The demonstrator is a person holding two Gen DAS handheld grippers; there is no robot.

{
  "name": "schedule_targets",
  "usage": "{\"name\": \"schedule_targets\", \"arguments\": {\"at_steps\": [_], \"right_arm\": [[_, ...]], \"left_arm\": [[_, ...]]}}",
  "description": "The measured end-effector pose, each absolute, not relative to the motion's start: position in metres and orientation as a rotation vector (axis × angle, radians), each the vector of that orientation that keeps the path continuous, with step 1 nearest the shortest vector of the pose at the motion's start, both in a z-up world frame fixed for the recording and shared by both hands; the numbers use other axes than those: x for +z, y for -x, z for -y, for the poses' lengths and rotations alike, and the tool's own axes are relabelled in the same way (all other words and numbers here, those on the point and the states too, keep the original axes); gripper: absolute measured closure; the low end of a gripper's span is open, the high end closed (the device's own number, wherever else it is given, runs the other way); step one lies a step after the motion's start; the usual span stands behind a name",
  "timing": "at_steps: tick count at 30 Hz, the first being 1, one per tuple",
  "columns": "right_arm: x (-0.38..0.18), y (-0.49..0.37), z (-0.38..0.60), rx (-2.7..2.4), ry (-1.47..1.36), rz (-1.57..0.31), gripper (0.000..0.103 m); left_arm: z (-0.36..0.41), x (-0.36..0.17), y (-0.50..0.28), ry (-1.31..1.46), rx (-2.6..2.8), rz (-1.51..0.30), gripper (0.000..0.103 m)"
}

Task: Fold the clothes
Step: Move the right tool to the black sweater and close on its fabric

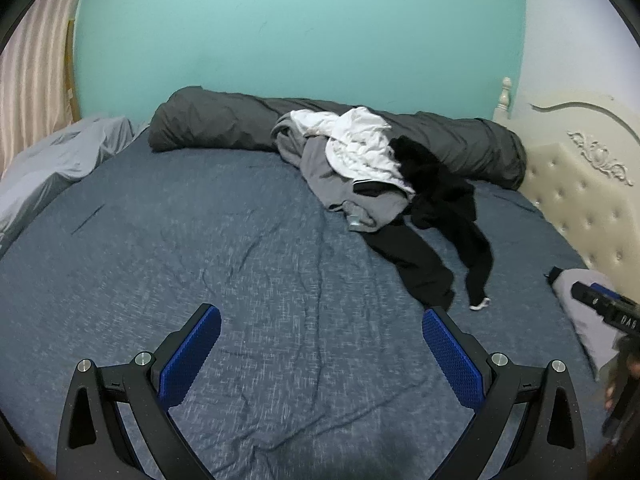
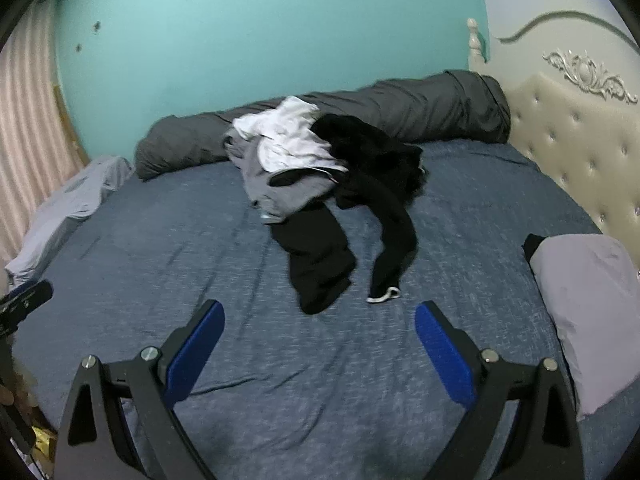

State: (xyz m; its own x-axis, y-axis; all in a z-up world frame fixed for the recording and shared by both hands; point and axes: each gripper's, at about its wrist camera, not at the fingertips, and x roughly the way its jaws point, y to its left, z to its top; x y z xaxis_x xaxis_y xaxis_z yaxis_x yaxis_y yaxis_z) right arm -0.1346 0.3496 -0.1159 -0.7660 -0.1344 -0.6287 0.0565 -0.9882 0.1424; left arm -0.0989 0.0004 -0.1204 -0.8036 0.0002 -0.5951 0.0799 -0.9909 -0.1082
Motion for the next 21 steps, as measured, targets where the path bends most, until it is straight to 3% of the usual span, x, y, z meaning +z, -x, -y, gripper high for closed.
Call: {"name": "schedule_targets", "arguments": {"at_steps": [8, 14, 16, 21], "right_arm": [[-0.160, 0.215, -0.376, -2.885, -1.097, 0.140, 0.007], [-0.190, 0.276, -0.385, -2.870, -1.178, 0.076, 0.016], [-0.203, 0.299, -0.392, -2.876, -1.226, 0.086, 0.024], [-0.232, 0.347, -0.405, -2.875, -1.317, 0.088, 0.026]], "left_arm": [[0.002, -0.183, 0.152, -1.033, -2.905, -0.234, 0.000], [0.006, -0.232, 0.178, -1.082, -2.888, -0.262, 0.000], [0.009, -0.246, 0.183, -1.094, -2.883, -0.276, 0.000], [0.018, -0.280, 0.190, -1.153, -2.853, -0.298, 0.000]]}}
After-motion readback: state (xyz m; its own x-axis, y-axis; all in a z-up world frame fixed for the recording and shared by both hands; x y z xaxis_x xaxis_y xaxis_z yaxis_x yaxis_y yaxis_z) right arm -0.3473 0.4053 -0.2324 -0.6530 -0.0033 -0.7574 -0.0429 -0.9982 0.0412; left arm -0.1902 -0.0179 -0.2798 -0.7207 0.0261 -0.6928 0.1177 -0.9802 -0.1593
